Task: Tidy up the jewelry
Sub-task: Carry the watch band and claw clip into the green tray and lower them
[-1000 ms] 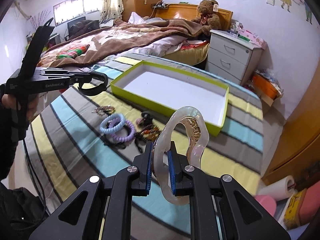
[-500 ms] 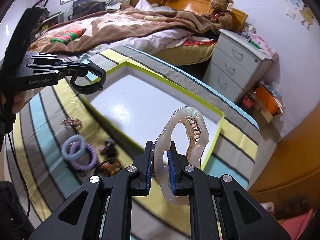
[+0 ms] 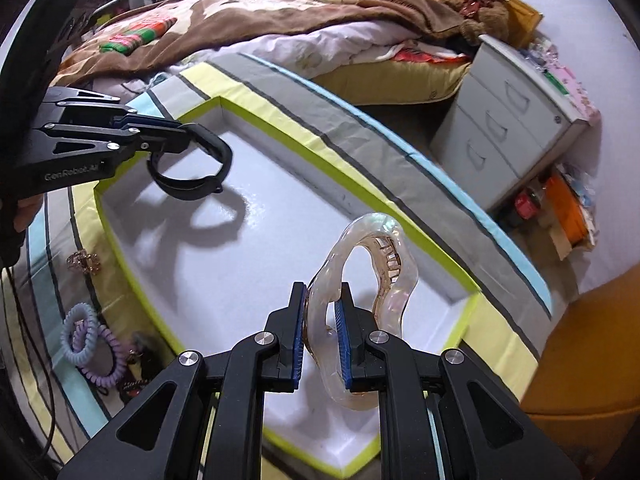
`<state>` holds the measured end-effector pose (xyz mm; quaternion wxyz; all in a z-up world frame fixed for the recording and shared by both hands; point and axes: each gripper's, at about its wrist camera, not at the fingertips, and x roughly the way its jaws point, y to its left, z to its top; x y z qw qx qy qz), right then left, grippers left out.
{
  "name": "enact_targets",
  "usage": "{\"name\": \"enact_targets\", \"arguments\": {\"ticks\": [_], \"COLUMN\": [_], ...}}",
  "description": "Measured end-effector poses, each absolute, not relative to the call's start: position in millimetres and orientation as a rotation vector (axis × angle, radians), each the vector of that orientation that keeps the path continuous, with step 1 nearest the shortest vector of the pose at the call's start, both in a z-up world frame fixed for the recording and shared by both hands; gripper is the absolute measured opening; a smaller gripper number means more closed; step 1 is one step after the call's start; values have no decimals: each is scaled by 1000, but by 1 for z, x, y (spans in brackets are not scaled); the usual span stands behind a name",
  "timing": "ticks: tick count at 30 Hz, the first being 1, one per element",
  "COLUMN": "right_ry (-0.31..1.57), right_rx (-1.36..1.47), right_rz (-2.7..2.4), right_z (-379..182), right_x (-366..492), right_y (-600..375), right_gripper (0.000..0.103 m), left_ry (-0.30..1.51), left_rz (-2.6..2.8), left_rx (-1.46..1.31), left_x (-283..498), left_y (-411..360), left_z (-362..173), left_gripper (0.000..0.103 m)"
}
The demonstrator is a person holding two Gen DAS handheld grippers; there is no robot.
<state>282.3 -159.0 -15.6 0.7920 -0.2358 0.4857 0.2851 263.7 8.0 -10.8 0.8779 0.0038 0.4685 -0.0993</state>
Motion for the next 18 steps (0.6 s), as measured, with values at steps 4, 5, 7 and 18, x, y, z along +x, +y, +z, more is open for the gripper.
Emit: {"name": "enact_targets", "arguments": {"ticks": [4,5,7,18], "right_ry": [1077,1082,1097,1130], "right_rx": [-522,-523,-523,-572], "right_rz": [625,625,633,616], "right_z": [-26,-28,-30,-33], "right_x": [295,297,301,313], "right_y": [-156,-156,-155,-152], "right_gripper": [15,15,15,16], "left_ry": [1007,1008,1014,1031], "left_rz": [-198,-199,-201,-194], "left_rx": [-4,-5,-2,-11], "left_x": [273,274,276,283], "left_y": [7,6,6,7], "left_z": [-22,-23,-27,-33], "left_gripper": [10,10,10,10]}}
